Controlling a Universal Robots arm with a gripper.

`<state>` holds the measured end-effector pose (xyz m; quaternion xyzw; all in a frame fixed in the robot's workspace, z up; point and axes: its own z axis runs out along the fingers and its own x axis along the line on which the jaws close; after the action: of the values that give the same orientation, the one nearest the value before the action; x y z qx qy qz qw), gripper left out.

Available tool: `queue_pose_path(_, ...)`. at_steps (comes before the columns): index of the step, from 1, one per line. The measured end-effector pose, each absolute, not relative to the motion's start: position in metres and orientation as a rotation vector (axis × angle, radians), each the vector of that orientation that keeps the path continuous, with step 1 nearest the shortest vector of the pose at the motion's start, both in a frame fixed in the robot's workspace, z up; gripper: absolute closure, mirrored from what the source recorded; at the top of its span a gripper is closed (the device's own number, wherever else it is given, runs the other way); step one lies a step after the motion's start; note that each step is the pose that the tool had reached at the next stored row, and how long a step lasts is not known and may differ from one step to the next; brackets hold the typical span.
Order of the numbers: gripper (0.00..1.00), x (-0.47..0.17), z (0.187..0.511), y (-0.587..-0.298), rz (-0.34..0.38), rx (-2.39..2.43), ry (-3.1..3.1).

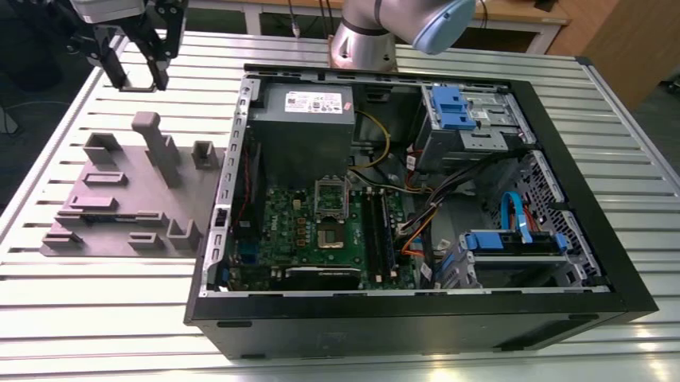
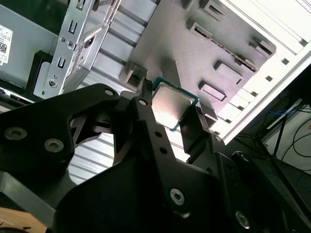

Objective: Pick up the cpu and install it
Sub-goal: 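Pick up the cpu and move it towards the insertion slot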

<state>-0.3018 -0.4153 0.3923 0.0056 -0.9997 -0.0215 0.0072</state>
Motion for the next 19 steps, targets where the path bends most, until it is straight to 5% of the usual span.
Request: queue_pose_path(19,0.53,-0.2977,0.3923,-0.4154,-0.067,0.018,-3.127)
